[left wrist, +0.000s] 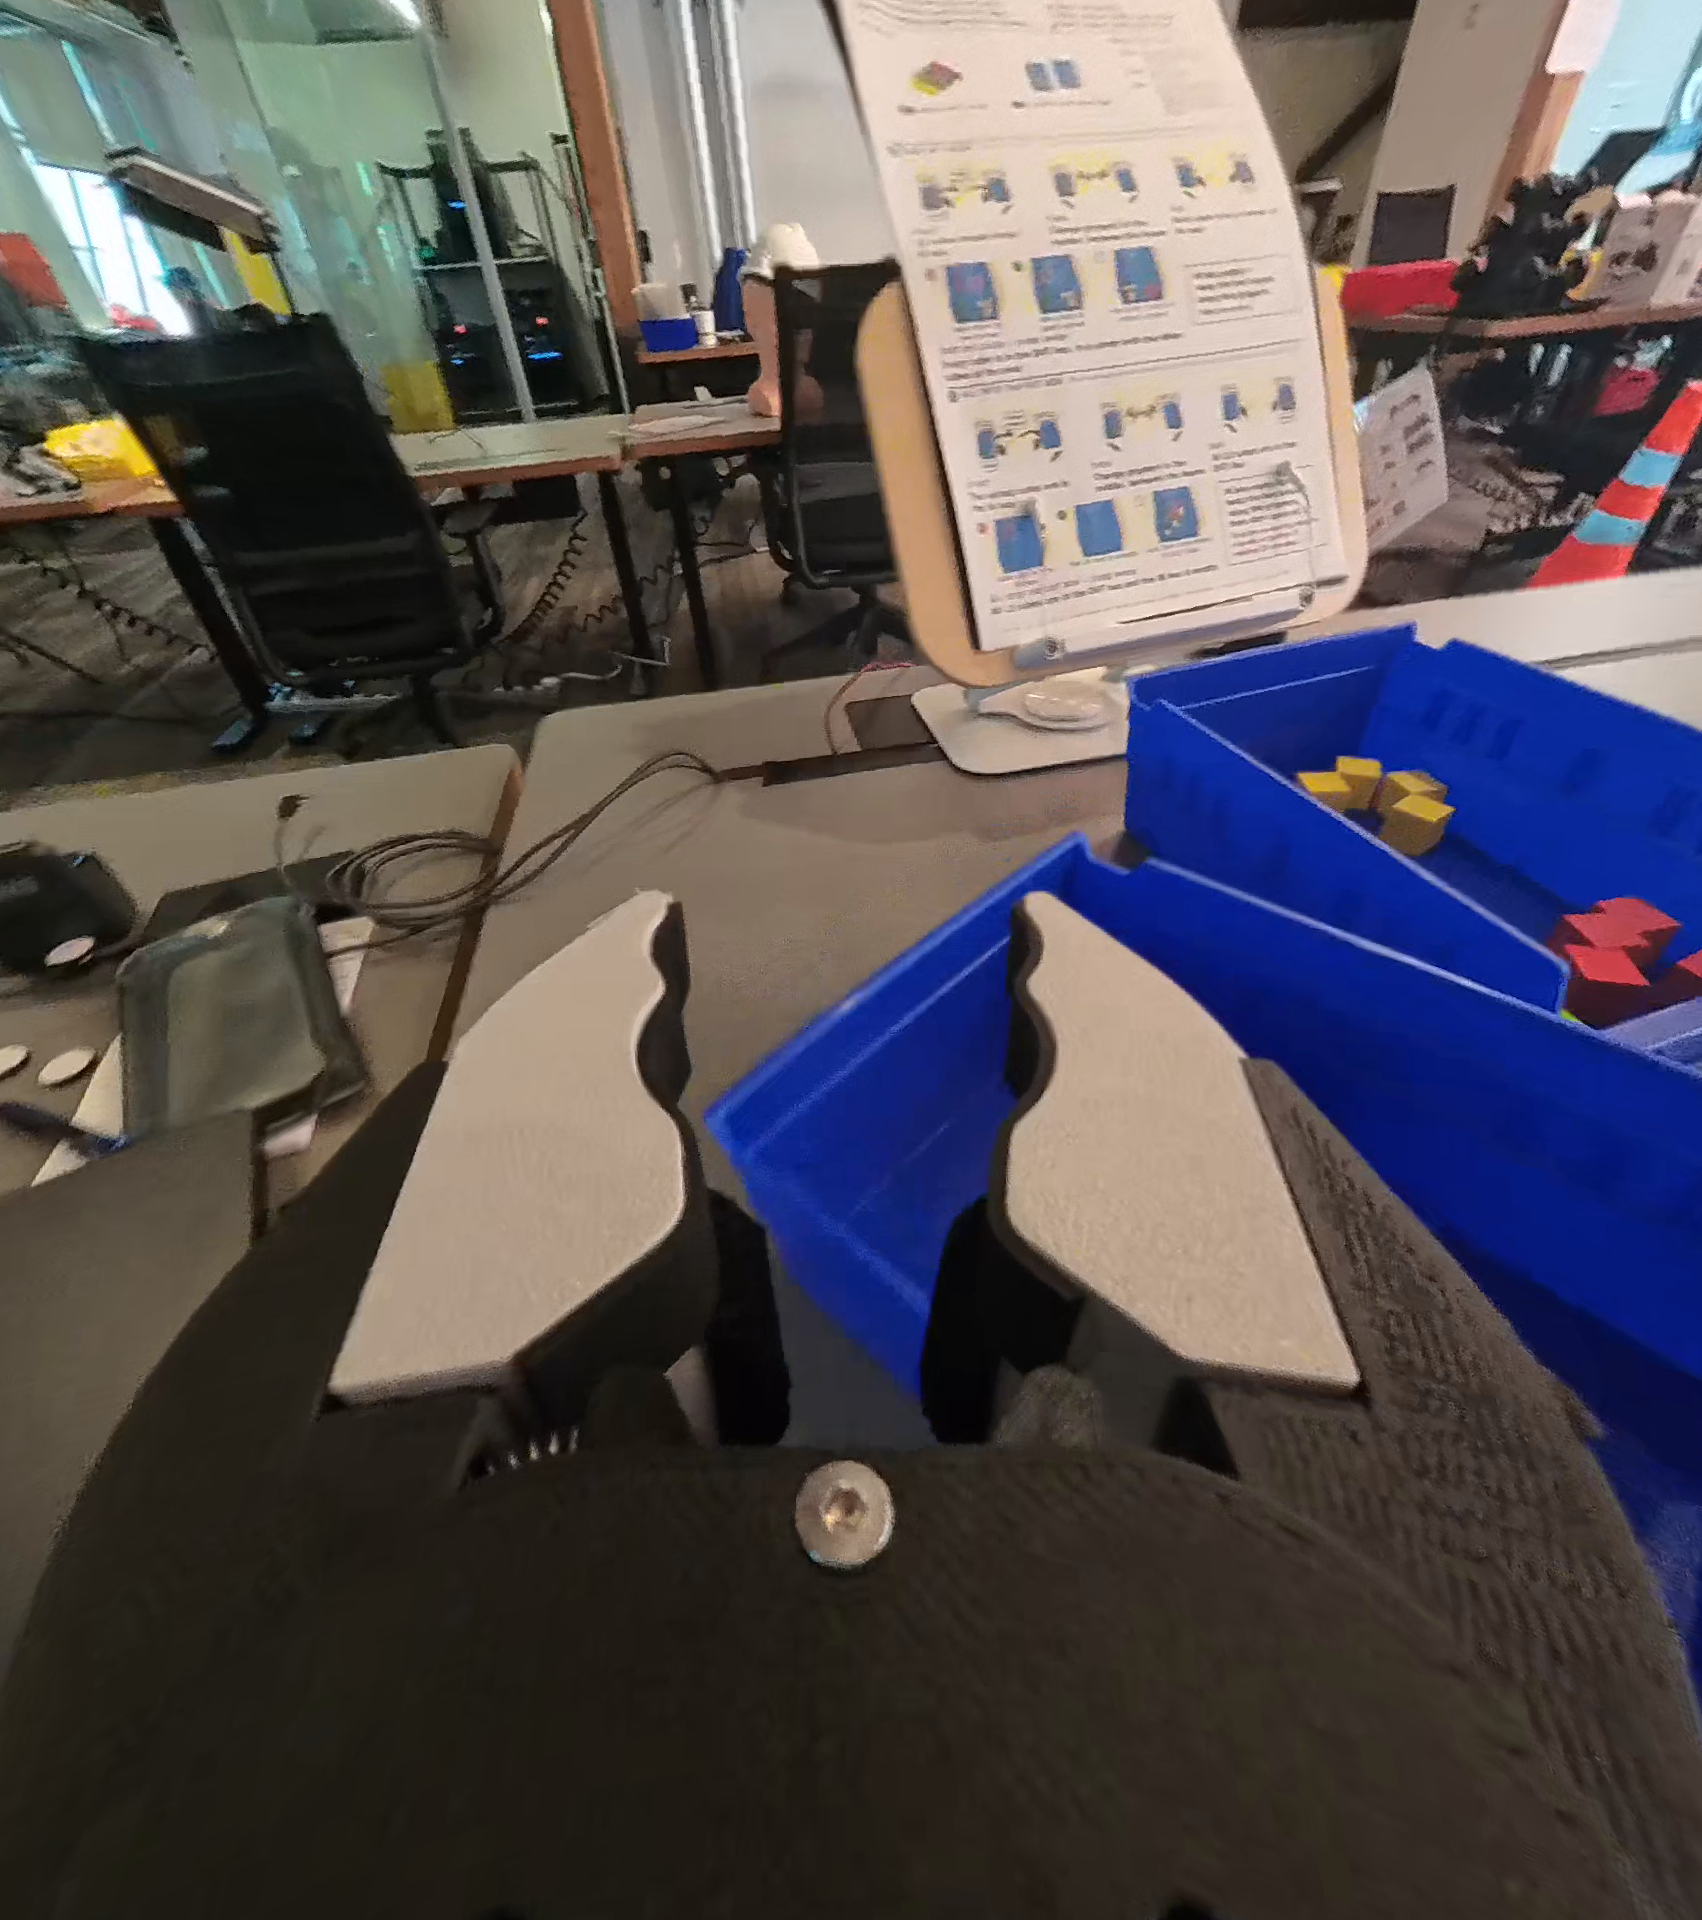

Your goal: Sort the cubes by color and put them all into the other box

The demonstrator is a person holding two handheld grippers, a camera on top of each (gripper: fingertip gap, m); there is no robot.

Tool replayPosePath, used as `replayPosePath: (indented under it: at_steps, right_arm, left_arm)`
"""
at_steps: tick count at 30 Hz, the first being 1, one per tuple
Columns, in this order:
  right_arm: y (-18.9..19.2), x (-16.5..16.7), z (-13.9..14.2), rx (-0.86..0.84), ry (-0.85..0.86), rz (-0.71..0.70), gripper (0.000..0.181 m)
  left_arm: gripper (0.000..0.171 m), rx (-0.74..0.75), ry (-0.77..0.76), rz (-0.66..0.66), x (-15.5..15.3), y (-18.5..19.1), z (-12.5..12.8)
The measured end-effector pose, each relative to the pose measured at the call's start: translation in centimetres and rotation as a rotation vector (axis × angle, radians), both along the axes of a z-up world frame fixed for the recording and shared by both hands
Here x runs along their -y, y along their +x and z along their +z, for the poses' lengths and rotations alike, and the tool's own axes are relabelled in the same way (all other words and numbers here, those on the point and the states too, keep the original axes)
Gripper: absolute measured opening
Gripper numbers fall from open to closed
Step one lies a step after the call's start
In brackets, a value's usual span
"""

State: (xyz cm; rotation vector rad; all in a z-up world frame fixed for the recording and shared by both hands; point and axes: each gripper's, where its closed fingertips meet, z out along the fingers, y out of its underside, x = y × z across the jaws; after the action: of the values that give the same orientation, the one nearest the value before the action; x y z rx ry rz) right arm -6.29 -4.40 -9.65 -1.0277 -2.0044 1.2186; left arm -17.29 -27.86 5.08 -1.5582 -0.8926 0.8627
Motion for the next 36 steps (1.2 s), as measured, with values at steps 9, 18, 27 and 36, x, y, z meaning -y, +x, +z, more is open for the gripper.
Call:
replayPosePath:
  at_steps: [9,18,27,36]
  right_arm:
    - [0.7,-3.1,-0.2,0.058,0.027,0.04,0.006]
    - [0.2,-3.4,-0.1,0.053,0.026,0.034,0.006]
    - [0.3,-3.7,-0.2,0.069,0.033,0.085,0.006]
    - [1.0,-6.0,-0.1,0.094,0.026,0.122,0.005]
  left_arm:
    - [0.084,0.439,-0.2,-0.309,-16.0,-5.8,-3.3]
    - [0.083,1.009,-0.295,-0.208,-24.3,-12.1,-12.1]
    - [0.043,1.091,-0.374,-0.205,-27.6,-14.1,-15.2]
    - [0.008,1.073,-0.378,-0.16,-28.2,-15.7,-15.2]
